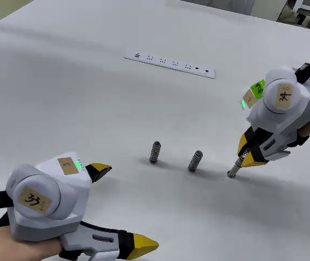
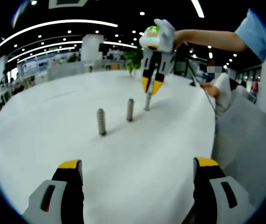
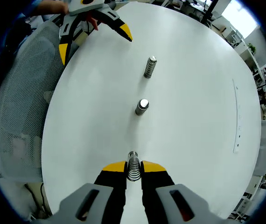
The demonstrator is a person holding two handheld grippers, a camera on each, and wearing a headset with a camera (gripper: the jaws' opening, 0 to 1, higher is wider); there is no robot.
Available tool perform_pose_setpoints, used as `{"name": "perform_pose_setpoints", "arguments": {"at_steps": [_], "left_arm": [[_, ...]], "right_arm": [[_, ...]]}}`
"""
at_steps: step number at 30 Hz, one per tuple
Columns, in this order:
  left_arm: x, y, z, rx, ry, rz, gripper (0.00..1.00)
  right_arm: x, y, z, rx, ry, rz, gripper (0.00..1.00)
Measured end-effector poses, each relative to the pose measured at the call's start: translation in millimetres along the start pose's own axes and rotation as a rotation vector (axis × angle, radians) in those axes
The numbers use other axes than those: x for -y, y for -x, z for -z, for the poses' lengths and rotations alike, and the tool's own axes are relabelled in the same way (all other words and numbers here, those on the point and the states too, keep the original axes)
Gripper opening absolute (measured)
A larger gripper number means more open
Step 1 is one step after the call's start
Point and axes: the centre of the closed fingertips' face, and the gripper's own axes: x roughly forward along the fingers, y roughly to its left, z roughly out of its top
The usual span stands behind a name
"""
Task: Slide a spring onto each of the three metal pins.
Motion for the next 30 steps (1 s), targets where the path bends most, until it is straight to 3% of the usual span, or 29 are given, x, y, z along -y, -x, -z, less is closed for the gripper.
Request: {"name": "perform_pose_setpoints", "arguments": {"at_steps": [20,30], "left_arm": [[-0.8,0.7,1.8,-0.005,0.003,0.006,1.00],[-0.6,1.1,4.2,-0.007,0.007,0.004,1.00]], "right_arm": [[-7.3,-25.8,1.6,-0.027,-0.002,-0.028,0.13],[-3.1,-38.2,7.9,-0.027,-0.005,-0.023,0.13]]}}
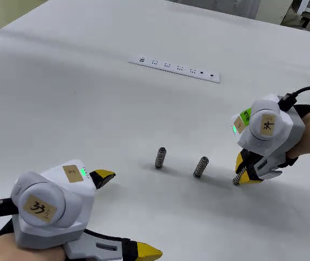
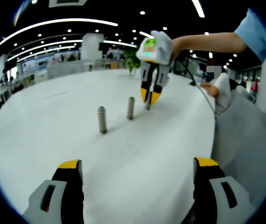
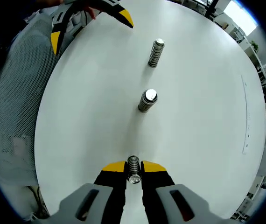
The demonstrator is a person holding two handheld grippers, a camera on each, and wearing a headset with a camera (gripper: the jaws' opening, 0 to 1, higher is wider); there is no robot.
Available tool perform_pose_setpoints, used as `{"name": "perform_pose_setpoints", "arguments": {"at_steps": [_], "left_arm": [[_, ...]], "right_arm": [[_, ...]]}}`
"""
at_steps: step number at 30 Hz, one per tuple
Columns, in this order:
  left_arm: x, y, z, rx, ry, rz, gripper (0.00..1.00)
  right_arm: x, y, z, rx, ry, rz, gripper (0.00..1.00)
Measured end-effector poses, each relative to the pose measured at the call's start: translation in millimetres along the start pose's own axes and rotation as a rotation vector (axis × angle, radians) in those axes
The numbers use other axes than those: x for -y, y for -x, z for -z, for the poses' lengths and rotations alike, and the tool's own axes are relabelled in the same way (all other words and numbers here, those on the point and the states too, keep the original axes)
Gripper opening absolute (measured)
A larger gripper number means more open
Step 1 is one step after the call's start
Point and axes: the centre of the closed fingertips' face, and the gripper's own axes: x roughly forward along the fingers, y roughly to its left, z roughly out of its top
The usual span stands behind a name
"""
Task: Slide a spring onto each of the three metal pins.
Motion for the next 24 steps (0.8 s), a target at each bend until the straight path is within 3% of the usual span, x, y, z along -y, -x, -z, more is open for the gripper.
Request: {"name": "perform_pose_setpoints", "arguments": {"at_steps": [10,16,20,24], "left_arm": [[1.0,0.8,3.0,-0.001,0.007,-0.002,1.00],[-0.2,2.1,4.0,-0.002,0.011,-0.006,1.00],[-1.1,2.3,2.7,0.000,0.009,-0.008,1.00],[-1.8,2.5,1.6,0.003,0.008,-0.013,1.00]], "right_arm": [[-0.7,-5.3,2.2,-0.001,-0.006,-0.004,0.14],[1.5,-4.9,2.2,0.021,-0.023,0.008,0.22],[4.7,-1.7,-2.8,0.085,-0.049,0.030,0.36],[4.7,0.5,-6.3,0.161,-0.097,0.052,0.64]]}}
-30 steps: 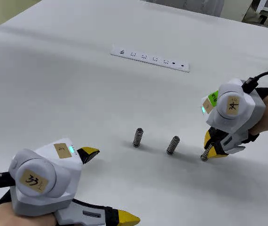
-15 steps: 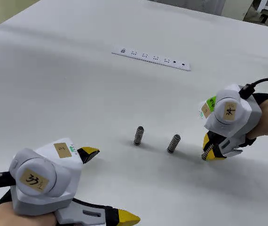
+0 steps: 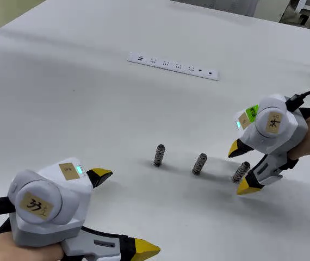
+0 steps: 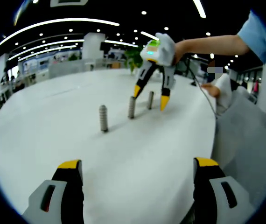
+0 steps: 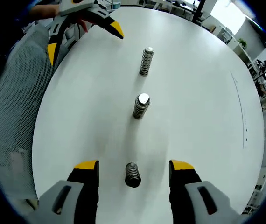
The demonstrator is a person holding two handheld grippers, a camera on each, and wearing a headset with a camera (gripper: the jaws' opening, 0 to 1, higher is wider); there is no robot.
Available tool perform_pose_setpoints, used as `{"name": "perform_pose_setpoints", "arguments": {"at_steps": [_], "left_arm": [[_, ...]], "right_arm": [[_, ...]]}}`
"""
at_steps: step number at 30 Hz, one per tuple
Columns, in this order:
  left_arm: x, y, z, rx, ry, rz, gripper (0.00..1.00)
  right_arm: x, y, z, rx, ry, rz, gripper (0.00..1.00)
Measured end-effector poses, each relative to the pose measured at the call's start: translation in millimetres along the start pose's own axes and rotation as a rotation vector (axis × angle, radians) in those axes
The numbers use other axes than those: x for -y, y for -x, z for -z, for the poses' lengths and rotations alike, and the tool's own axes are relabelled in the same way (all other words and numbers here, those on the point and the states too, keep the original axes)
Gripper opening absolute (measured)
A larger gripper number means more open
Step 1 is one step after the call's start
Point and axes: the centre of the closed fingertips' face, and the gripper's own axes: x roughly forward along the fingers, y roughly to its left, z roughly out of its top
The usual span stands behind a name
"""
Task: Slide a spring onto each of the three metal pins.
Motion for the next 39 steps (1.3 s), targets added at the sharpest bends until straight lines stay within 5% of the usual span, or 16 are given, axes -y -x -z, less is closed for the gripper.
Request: {"name": "perform_pose_setpoints", "arguments": {"at_steps": [4,15,23,39], "left_arm": [[-0.1,0.3,-1.1,0.001,-0.002,-0.002,1.00],[-0.6,-0.2,-6.2,0.004,-0.012,0.000,1.00],[-2.2,0.3,-6.8,0.007,-0.011,-0.004,1.00],[-2.7,3.3,-4.9,-0.009,-0.024,0.003,1.00]], "right_arm": [[-2.8,2.2,0.9,0.053,-0.052,0.024,0.81],[-26.3,11.6,10.1,0.207,-0.217,0.075,0.99],[-46.5,26.0,10.9,0.322,-0.346,0.132,0.99],[-93.5,37.3,28.5,0.441,-0.559,0.230,0.99]]}}
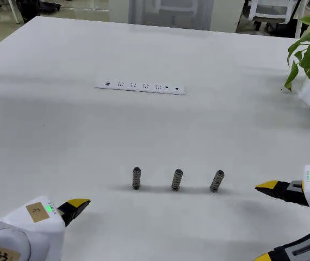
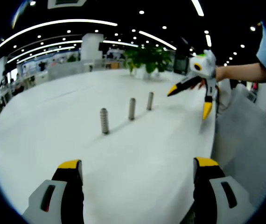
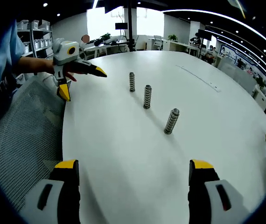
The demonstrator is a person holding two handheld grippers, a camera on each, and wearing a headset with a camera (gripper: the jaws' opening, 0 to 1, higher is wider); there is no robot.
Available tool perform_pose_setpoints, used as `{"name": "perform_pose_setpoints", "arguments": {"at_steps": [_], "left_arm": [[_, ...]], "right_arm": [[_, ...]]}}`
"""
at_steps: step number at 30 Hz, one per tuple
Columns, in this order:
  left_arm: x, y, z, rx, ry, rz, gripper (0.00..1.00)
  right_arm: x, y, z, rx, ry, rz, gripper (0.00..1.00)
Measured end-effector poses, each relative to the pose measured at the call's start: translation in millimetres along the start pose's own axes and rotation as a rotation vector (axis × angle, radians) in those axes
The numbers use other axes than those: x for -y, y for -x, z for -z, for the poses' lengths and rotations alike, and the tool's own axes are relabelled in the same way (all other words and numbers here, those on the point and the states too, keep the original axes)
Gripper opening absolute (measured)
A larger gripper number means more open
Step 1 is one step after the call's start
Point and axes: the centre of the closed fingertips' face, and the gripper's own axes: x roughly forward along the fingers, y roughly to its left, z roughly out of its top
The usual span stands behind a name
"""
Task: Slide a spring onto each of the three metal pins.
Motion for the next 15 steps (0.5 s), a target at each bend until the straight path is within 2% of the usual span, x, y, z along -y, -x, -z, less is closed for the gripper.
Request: {"name": "perform_pose_setpoints", "arguments": {"at_steps": [4,9,15], "left_arm": [[-1.0,1.5,0.8,-0.005,0.002,-0.002,1.00],[-2.9,3.0,0.4,-0.009,0.002,-0.007,1.00],[-4.1,3.9,0.6,-0.008,0.008,-0.016,1.00]], "right_arm": [[-3.6,9.7,10.6,0.029,-0.056,0.038,0.99],[-5.7,22.2,12.3,0.073,-0.108,0.078,0.99],[-6.9,28.4,14.9,0.095,-0.129,0.119,0.99]]}}
